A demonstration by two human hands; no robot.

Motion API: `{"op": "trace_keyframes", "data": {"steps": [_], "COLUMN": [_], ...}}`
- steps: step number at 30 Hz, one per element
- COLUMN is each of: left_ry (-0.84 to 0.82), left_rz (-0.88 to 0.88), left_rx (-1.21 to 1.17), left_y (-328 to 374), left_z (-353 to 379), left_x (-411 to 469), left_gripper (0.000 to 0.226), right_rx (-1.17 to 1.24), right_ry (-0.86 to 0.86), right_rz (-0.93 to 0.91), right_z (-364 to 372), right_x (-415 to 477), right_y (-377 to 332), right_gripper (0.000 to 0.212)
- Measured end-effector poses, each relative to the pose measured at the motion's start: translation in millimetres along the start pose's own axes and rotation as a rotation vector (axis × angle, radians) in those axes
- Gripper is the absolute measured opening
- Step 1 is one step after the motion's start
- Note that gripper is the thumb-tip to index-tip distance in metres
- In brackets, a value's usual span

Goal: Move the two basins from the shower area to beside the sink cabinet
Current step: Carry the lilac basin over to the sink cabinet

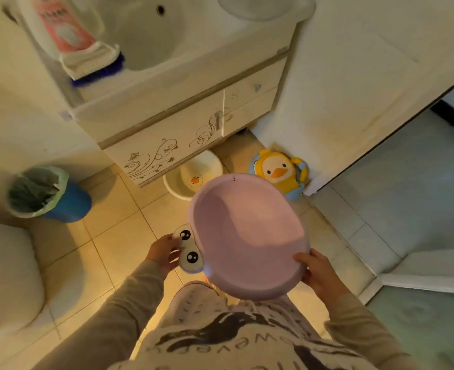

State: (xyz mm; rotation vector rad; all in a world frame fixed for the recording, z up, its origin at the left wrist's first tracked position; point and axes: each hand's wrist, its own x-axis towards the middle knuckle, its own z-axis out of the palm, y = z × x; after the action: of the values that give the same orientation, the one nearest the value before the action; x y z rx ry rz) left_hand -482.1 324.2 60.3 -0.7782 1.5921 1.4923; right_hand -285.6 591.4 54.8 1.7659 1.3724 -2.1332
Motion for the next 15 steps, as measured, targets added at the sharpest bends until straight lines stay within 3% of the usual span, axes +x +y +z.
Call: {"op": "trace_keyframes", "data": {"steps": [9,15], "left_ry": [0.270,0.320], "left_rz": [-0.090,-0.073], "left_rx": [-0.352,-0.476], "left_y": [-6,4], "left_z": [63,90], "left_x": [18,10], "left_gripper": [0.021,0.021], "right_rx": [-0.331,-0.449], "right_ry": [-0.279,-0.317], "right_rz": [0.058,0.085], "right_z": [24,46], "right_x": [116,147], "right_y": [-140,-178], "right_gripper": [0.027,0.029]}}
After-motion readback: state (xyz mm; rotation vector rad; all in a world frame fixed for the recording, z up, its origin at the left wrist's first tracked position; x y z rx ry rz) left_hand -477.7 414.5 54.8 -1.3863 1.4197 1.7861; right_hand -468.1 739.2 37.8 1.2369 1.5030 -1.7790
